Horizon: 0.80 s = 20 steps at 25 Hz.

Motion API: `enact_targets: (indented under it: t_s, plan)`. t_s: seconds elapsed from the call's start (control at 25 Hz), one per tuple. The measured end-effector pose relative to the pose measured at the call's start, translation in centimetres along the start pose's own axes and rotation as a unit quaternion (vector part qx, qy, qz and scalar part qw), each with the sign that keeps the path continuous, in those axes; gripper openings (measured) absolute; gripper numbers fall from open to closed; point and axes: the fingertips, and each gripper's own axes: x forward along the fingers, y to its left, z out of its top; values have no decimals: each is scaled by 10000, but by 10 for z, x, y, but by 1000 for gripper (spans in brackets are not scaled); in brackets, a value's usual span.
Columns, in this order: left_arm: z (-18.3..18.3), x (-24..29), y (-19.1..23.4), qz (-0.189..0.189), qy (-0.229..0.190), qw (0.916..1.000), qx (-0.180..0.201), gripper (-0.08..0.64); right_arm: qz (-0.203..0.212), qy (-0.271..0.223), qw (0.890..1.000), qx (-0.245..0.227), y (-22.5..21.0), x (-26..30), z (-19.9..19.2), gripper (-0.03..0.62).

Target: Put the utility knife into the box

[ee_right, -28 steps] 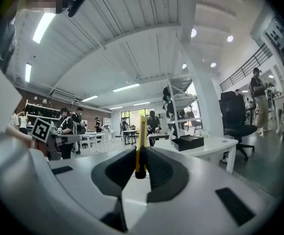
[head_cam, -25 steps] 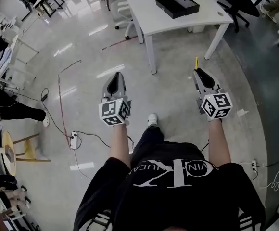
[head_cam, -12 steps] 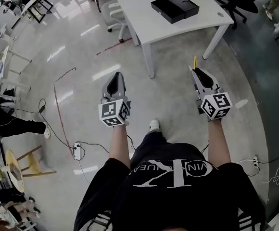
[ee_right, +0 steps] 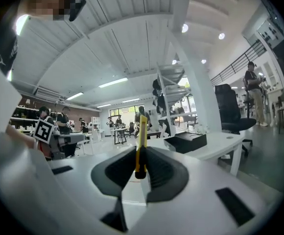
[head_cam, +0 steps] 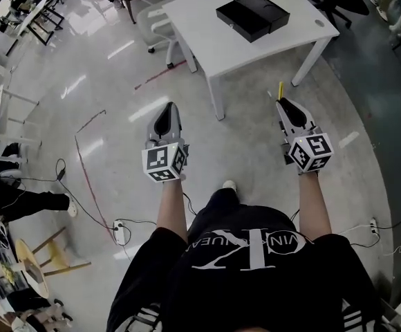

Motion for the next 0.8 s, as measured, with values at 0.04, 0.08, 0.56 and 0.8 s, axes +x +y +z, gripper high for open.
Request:
enact_targets:
  t_s: [0.04,0.08,0.56,0.8]
  plan:
    - [-1,5,4,-28,12,10000,11,5,-23,5,10000,7,-1,5,-1,72]
    - [-1,10,8,-54,20,10000,23,5,-45,4,10000,17,-1,10,-1,72]
    - [-10,46,27,-262,61,9996,-62,4,-130,31,9999,17,-6,50,-1,72]
    - [-18,67,41,-175,108,9997,-111,4,-21,111,9999,-79,-15,84,1,72]
